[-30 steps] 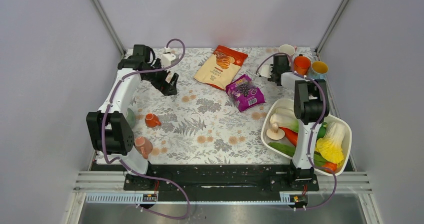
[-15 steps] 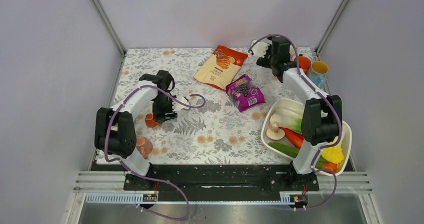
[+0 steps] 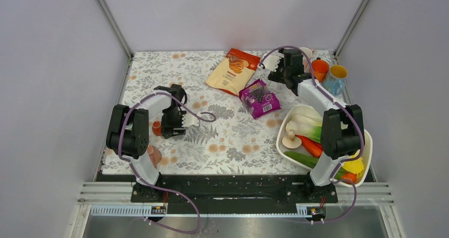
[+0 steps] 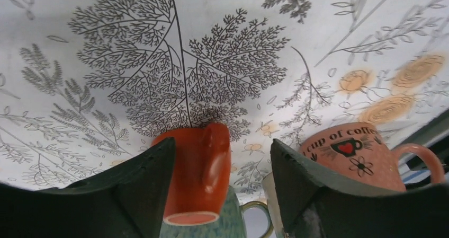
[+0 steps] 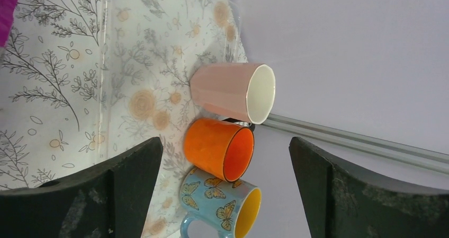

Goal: Turn the mug right side up

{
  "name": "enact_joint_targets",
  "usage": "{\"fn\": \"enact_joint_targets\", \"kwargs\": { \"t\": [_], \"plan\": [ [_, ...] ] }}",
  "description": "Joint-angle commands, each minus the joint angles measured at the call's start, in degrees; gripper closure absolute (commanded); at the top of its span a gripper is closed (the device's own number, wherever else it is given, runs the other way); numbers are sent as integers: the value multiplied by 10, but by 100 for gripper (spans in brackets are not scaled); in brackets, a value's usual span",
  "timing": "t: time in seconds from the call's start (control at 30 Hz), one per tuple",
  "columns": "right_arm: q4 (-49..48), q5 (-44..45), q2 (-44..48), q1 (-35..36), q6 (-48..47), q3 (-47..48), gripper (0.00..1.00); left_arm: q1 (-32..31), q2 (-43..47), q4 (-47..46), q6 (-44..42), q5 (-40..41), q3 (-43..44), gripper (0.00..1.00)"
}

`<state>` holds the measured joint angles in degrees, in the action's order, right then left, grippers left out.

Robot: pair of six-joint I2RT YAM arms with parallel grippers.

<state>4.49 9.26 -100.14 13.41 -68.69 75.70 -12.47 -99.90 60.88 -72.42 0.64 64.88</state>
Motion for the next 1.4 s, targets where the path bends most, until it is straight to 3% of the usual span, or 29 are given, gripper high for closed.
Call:
{"fn": "enact_joint_targets", "kwargs": {
  "t": [0.0, 0.17, 0.2, 0.27, 0.37, 0.43, 0.53, 0.63, 0.73, 0.8, 0.9, 0.97, 1.0, 1.2, 1.37],
  "plan": [
    [-6, -24, 31, 4, 17, -8, 1, 1, -3, -76, -24, 55, -38, 37],
    [-3, -46, 43, 6, 27, -12, 1, 3, -2, -123, -37, 69, -55, 76],
    [-3, -49, 46, 6, 27, -13, 0, 4, 0, -126, -36, 67, -52, 79],
    [-3, -54, 50, 7, 24, -15, 1, 7, 2, -126, -36, 61, -47, 74],
    [-3, -59, 54, 8, 24, -15, 0, 8, 4, -106, -44, 67, -36, 51],
    [0, -59, 53, 9, 24, -12, 1, 8, 6, -96, -45, 71, -33, 44],
    [3, -56, 50, 8, 23, -13, 1, 11, 7, -88, -45, 86, -34, 37],
    [3, -57, 48, 8, 20, -19, 1, 28, -6, -85, -41, 102, -17, 37],
    [2, -53, 41, 9, 14, -18, 1, 39, -27, -77, -29, 109, 4, 42],
    [3, -50, 39, 9, 13, -17, 0, 40, -32, -77, -25, 105, 7, 51],
    [2, -51, 40, 9, 12, -17, 1, 40, -26, -72, -24, 84, 8, 74],
    [3, -52, 42, 9, 15, -15, 1, 42, -27, -66, -19, 74, 16, 95],
    [3, -53, 44, 9, 20, -13, 0, 43, -27, -67, -14, 69, 21, 100],
    [34, -97, 77, 13, 153, 38, 1, 52, -20, -91, 79, -20, 106, 100],
    [12, -256, 140, 17, 325, 20, 1, 55, 18, -158, 214, -150, 147, 100]
  ]
}}
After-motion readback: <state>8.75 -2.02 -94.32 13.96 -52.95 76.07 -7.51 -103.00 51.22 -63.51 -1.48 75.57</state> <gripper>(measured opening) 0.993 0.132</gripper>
